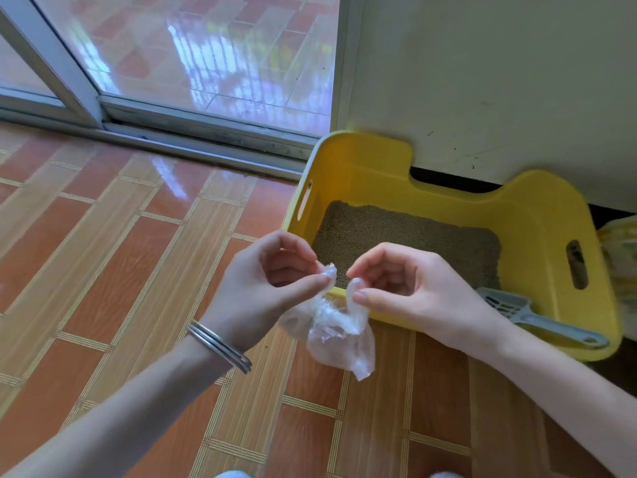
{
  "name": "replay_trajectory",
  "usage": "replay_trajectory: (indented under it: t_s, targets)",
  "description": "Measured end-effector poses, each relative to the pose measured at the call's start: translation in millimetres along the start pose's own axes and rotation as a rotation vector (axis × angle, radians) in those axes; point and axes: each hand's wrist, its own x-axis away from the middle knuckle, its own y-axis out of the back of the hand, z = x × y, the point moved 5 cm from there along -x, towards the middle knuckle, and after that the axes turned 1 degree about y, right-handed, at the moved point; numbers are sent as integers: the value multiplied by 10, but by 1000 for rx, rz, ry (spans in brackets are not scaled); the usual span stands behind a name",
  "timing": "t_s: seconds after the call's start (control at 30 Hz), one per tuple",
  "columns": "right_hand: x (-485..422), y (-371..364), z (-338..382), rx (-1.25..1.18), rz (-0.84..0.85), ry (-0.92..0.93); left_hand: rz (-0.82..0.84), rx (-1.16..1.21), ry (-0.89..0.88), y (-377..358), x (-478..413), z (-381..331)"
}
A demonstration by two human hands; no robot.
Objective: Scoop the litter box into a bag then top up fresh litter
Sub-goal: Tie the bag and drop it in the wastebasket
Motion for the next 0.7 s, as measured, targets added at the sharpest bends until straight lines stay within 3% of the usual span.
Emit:
replay_trajectory:
  t_s: [0.27, 0.53, 0.7]
  targets:
    - [-45, -46, 54, 79, -41, -8, -19, -236, -106, -44, 15, -126]
    - [-157, -104, 104, 221, 32, 18, -7, -166, -42, 30, 10, -60]
    - [-261, -182, 94, 320, 54, 61, 40, -371, -38, 148, 21, -3]
